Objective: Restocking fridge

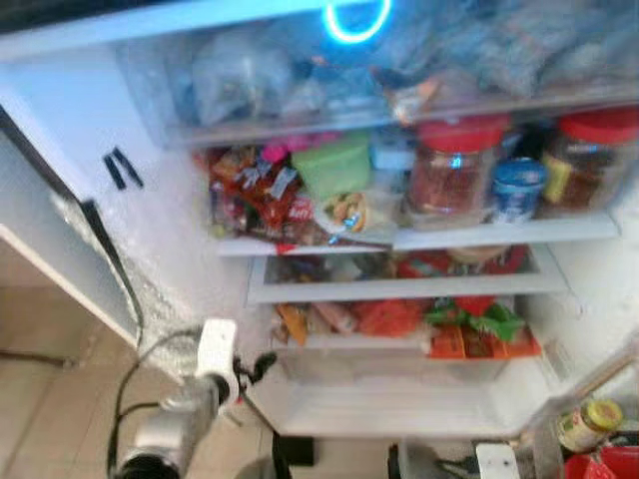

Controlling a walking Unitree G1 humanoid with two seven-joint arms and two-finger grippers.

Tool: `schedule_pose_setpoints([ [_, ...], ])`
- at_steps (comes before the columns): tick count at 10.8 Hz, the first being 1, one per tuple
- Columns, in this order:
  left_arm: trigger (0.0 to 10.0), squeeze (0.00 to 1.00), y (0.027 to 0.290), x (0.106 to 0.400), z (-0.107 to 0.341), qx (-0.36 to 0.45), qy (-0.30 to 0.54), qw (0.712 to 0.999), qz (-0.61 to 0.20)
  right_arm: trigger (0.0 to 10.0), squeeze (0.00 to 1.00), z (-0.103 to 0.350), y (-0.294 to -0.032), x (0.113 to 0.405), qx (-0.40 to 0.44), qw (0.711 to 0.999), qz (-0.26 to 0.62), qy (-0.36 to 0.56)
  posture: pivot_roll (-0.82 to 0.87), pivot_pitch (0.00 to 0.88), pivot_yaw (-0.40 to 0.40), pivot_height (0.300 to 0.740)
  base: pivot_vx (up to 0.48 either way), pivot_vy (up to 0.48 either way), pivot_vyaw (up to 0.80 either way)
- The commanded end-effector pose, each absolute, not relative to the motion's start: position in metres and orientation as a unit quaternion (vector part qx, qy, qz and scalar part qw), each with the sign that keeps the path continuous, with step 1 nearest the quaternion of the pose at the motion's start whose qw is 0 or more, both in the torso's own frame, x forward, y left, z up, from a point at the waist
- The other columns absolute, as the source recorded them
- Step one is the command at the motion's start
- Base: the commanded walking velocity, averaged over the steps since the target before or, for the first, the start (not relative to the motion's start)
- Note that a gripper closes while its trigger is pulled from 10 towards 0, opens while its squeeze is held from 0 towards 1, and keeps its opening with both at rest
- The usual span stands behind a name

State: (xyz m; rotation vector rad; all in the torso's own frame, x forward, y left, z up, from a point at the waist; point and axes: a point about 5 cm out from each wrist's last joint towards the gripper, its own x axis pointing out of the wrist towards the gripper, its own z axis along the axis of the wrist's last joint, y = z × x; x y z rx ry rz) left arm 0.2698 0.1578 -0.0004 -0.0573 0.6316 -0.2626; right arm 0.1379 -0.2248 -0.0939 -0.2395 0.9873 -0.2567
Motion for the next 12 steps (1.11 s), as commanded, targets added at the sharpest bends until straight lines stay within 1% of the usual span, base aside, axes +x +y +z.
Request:
schedule_pose_setpoints([
  [1,10.0,0.0,0.174,0.23,-0.043,-0.025,0.412,0.905,-0.103,10.0,0.0,-0.097,-0.199,0.143,-0.091,0.875,-0.081,0.469,-0.17,0.044,0.145,0.66,0.0,0.0,0.0],
  [3,10.0,0.0,0.167,0.219,-0.058,-0.046,0.432,0.893,-0.117,10.0,0.0,-0.097,-0.2,0.142,-0.092,0.874,-0.084,0.47,-0.17,0.046,0.14,0.66,0.0,0.0,0.0],
  [4,10.0,0.0,0.168,0.216,-0.062,-0.06,0.439,0.889,-0.116,10.0,0.0,-0.097,-0.2,0.142,-0.094,0.873,-0.082,0.471,-0.17,0.046,0.139,0.66,0.0,0.0,0.0],
  [5,10.0,0.0,0.173,0.208,-0.068,-0.054,0.457,0.882,-0.106,10.0,0.0,-0.097,-0.2,0.142,-0.095,0.873,-0.081,0.472,-0.16,0.047,0.14,0.66,0.0,0.0,0.0],
  [6,10.0,0.0,0.179,0.201,-0.073,-0.049,0.464,0.881,-0.083,10.0,0.0,-0.097,-0.2,0.141,-0.095,0.873,-0.08,0.471,-0.17,0.046,0.143,0.66,0.0,0.0,0.0],
  [7,10.0,0.0,0.191,0.19,-0.079,-0.037,0.479,0.876,-0.036,10.0,0.0,-0.098,-0.199,0.141,-0.093,0.873,-0.08,0.471,-0.17,0.046,0.143,0.66,0.0,0.0,0.0],
  [8,10.0,0.0,0.199,0.182,-0.083,-0.019,0.493,0.87,-0.016,10.0,0.0,-0.098,-0.199,0.141,-0.091,0.873,-0.078,0.473,-0.17,0.041,0.145,0.66,0.0,0.0,0.0],
  [12,10.0,0.0,0.219,0.162,-0.089,-0.003,0.519,0.855,0.016,10.0,0.0,-0.098,-0.199,0.141,-0.085,0.872,-0.075,0.476,-0.18,0.003,0.148,0.66,0.0,0.455,0.0],
])
